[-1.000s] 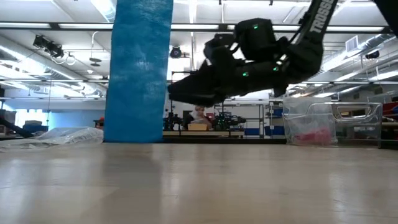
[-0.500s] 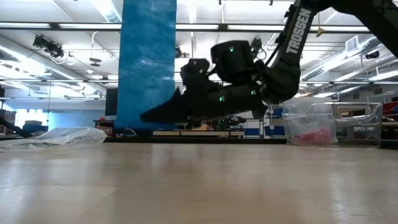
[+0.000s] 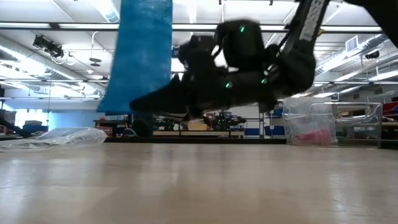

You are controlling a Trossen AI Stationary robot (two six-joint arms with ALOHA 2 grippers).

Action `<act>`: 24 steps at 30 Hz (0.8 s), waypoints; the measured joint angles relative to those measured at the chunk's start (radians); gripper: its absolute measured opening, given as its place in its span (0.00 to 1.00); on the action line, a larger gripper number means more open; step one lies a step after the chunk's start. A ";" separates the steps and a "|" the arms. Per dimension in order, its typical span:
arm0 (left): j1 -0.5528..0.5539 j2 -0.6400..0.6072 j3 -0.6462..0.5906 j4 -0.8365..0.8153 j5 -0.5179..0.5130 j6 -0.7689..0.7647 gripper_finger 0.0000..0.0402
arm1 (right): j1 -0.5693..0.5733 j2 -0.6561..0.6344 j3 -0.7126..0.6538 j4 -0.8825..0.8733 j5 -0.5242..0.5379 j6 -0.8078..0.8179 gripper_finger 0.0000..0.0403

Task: Roll bandage
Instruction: Roll the blue bandage

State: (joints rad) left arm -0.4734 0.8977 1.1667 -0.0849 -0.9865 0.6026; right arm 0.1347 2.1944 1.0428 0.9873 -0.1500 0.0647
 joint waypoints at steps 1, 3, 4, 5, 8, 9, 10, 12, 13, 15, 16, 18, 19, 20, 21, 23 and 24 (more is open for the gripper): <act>0.003 -0.005 0.000 -0.003 -0.014 0.004 0.01 | 0.020 -0.017 0.000 -0.036 0.020 -0.012 0.01; 0.012 -0.021 0.000 -0.021 -0.018 0.005 0.01 | 0.059 -0.052 0.000 -0.090 0.054 -0.038 0.01; 0.016 -0.029 0.000 -0.039 -0.019 0.000 0.01 | 0.076 -0.076 0.000 -0.124 0.067 -0.051 0.01; 0.020 -0.040 -0.005 -0.046 -0.019 -0.002 0.01 | 0.095 -0.097 0.000 -0.151 0.077 -0.064 0.01; 0.034 -0.078 -0.038 -0.059 -0.021 -0.003 0.01 | 0.152 -0.169 0.000 -0.211 0.117 -0.103 0.01; 0.040 -0.091 -0.053 -0.063 -0.021 -0.003 0.01 | 0.172 -0.193 0.000 -0.228 0.134 -0.117 0.01; 0.048 -0.104 -0.071 -0.067 -0.022 -0.003 0.01 | 0.192 -0.219 0.000 -0.247 0.159 -0.134 0.01; 0.064 -0.130 -0.111 -0.064 -0.018 -0.004 0.01 | 0.226 -0.265 0.000 -0.272 0.215 -0.170 0.00; 0.072 -0.143 -0.135 -0.066 -0.016 -0.004 0.01 | 0.240 -0.287 0.000 -0.284 0.243 -0.185 0.00; 0.093 -0.168 -0.186 -0.063 -0.011 -0.004 0.01 | 0.261 -0.332 0.000 -0.297 0.305 -0.203 0.00; 0.106 -0.180 -0.214 -0.065 -0.011 -0.004 0.01 | 0.267 -0.352 0.000 -0.295 0.332 -0.206 0.00; 0.136 -0.198 -0.269 -0.054 -0.012 -0.004 0.01 | 0.275 -0.389 0.000 -0.295 0.397 -0.208 0.00; 0.153 -0.205 -0.301 -0.041 -0.016 -0.003 0.01 | 0.277 -0.404 0.000 -0.294 0.427 -0.207 0.00; 0.168 -0.210 -0.332 -0.031 -0.021 -0.002 0.01 | 0.280 -0.417 0.000 -0.293 0.455 -0.208 0.00; 0.185 -0.214 -0.361 -0.025 -0.024 -0.001 0.01 | 0.282 -0.429 0.000 -0.294 0.474 -0.210 0.00; 0.223 -0.218 -0.421 -0.005 -0.025 0.000 0.01 | 0.282 -0.449 0.000 -0.293 0.494 -0.219 0.00; 0.244 -0.218 -0.449 0.016 -0.025 0.000 0.01 | 0.284 -0.458 0.000 -0.294 0.499 -0.221 0.00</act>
State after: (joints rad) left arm -0.2296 0.6796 0.7181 -0.0692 -1.0111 0.6026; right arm 0.4187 1.7362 1.0428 0.6929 0.3493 -0.1562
